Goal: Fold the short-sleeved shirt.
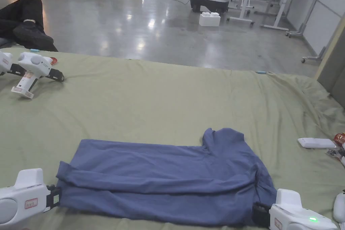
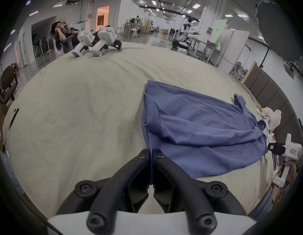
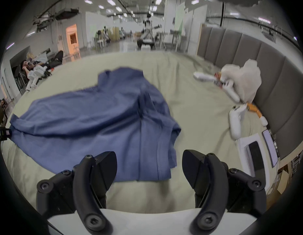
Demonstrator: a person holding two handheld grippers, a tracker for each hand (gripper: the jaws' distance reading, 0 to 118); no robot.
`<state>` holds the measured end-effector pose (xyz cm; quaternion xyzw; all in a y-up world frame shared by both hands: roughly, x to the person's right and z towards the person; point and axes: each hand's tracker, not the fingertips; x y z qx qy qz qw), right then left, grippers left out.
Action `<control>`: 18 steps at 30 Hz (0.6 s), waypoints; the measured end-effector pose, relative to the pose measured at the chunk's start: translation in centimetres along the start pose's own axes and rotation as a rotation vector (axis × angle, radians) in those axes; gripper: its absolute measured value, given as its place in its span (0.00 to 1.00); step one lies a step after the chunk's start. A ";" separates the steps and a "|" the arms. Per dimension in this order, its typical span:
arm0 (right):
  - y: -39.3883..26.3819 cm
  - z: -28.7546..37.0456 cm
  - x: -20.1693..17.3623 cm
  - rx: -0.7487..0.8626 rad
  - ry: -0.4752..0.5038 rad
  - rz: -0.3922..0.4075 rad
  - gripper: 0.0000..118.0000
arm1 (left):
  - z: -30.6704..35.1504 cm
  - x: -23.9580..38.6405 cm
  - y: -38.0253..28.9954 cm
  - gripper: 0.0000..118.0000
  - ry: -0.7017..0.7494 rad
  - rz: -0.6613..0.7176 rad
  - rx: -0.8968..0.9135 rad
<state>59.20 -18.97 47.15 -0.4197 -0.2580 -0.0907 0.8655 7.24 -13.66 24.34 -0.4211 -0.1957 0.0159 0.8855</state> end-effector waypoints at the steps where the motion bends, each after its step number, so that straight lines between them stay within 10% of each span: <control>1: 0.0 -0.9 0.2 -0.043 0.021 -0.002 0.68 | 0.0 0.0 0.0 0.00 0.001 -0.001 0.004; 7: -0.6 -2.5 0.4 -0.099 0.116 -0.004 0.37 | -0.3 0.1 -0.2 0.00 0.017 -0.010 0.006; 9: -0.6 -2.3 0.1 -0.090 0.170 0.025 0.10 | -0.5 0.1 -0.2 0.00 0.016 -0.007 0.013; 18: 1.5 2.9 -0.7 -0.018 0.103 0.080 0.09 | 2.0 0.2 1.8 0.00 -0.009 -0.019 0.065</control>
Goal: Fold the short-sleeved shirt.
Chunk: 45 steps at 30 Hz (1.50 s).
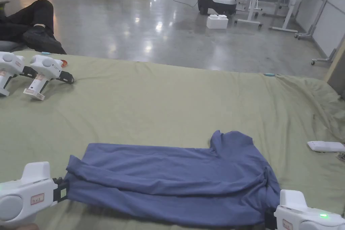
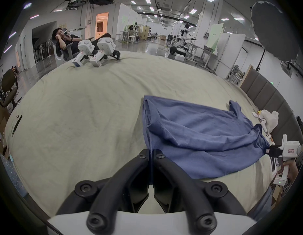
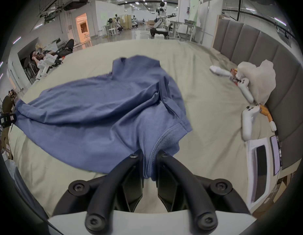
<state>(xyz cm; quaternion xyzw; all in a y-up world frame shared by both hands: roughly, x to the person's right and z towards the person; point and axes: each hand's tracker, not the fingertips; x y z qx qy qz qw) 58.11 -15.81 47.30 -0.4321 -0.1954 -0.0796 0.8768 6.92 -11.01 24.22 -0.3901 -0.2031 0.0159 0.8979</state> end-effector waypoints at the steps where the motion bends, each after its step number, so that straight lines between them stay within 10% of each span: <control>1: 0.4 1.1 -0.2 0.013 0.001 0.002 0.09 | 0.5 0.1 0.4 0.00 -0.002 -0.003 0.009; 27: -11.2 4.3 -1.6 -0.168 -0.019 0.073 0.10 | 2.4 -3.0 -11.8 0.00 0.115 -0.010 -0.210; 29: -11.1 4.4 -1.6 -0.157 -0.030 0.067 0.19 | 2.0 -3.0 -11.7 0.00 0.118 -0.004 -0.207; 33: -9.9 6.3 -1.5 -0.105 -0.143 0.084 0.75 | 3.0 -2.5 -10.6 0.19 0.114 -0.010 -0.158; 36: -7.9 8.8 -1.4 0.059 -0.156 0.020 0.77 | 4.1 -1.5 -8.9 0.46 0.104 -0.034 -0.085; 45: -1.4 11.5 -5.8 0.504 -0.105 -0.017 0.77 | 5.7 5.8 -2.6 0.47 0.049 -0.129 0.280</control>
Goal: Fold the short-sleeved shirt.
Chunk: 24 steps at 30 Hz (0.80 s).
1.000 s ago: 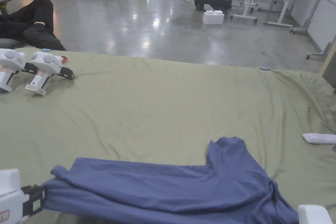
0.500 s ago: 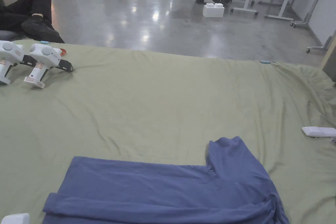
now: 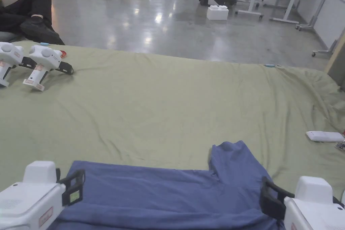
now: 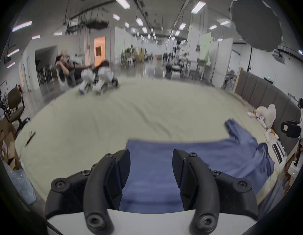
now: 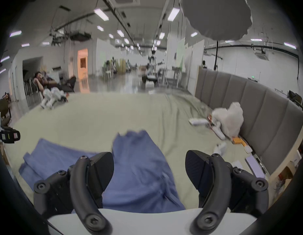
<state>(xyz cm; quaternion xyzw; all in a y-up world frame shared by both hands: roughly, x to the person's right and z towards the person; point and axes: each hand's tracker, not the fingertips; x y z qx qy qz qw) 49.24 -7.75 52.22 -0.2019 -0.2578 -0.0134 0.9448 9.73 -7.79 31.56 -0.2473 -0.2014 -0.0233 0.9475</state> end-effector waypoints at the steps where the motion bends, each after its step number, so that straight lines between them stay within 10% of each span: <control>1: 0.6 -0.1 -0.9 0.026 0.024 -0.008 0.76 | -0.4 0.3 0.1 0.47 -0.001 -0.006 0.050; 8: 3.4 0.2 -5.6 0.217 0.039 -0.025 0.60 | 0.2 3.0 2.5 0.45 0.042 -0.026 0.260; 13: 4.7 0.0 -7.8 0.308 -0.003 -0.011 0.03 | 0.4 3.7 2.6 0.06 0.084 -0.074 0.341; 24: 4.4 -1.8 -8.5 0.280 0.021 0.003 0.00 | -3.5 -0.8 2.8 0.00 -0.008 -0.058 0.155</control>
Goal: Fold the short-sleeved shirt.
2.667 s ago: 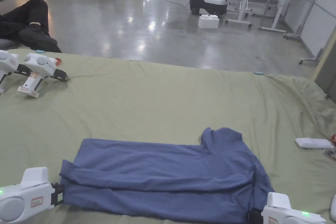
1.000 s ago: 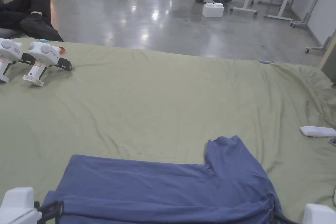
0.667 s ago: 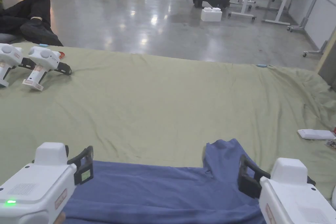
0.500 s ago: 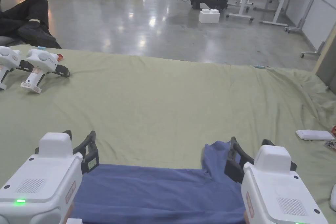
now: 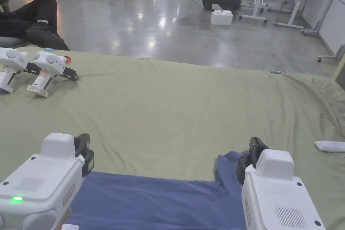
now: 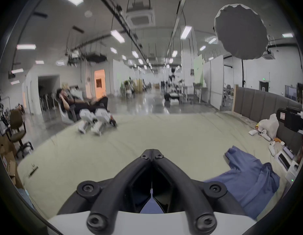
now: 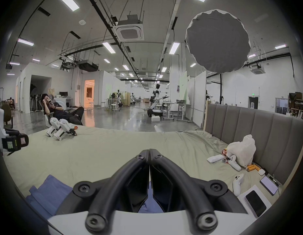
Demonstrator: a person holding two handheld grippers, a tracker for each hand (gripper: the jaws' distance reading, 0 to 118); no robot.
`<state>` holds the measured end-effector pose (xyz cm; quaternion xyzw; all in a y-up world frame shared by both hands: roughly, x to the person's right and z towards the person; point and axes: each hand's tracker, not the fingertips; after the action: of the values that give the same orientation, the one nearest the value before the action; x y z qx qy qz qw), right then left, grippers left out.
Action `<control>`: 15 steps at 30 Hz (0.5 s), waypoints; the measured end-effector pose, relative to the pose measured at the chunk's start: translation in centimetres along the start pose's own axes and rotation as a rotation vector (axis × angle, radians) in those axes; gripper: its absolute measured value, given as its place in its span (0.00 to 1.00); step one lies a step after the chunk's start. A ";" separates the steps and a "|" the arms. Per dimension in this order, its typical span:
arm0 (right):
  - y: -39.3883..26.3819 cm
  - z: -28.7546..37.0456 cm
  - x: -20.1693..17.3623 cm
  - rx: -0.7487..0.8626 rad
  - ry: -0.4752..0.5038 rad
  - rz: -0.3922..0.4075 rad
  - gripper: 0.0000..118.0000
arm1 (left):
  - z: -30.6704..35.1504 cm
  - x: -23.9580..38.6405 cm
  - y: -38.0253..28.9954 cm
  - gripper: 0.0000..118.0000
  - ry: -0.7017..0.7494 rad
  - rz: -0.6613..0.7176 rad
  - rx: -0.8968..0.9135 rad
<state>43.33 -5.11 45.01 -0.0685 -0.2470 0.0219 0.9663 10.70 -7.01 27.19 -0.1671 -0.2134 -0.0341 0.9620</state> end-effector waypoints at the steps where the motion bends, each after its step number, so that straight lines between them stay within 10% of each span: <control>1: -0.3 -0.2 0.0 -0.016 0.000 0.006 0.00 | -1.2 -0.8 0.0 0.00 0.006 0.034 -0.052; 12: -4.0 -2.4 1.7 -0.187 -0.023 0.016 0.00 | -12.5 -6.6 -3.9 0.03 -0.041 0.185 -0.579; 15: -4.6 -2.8 2.1 -0.216 -0.036 0.027 0.00 | -14.1 -6.4 -4.4 0.36 -0.027 0.189 -0.632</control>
<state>46.53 -9.86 44.23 -0.1751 -0.2644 0.0093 0.9483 9.87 -15.97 13.83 -0.4767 -0.1887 -0.0069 0.8586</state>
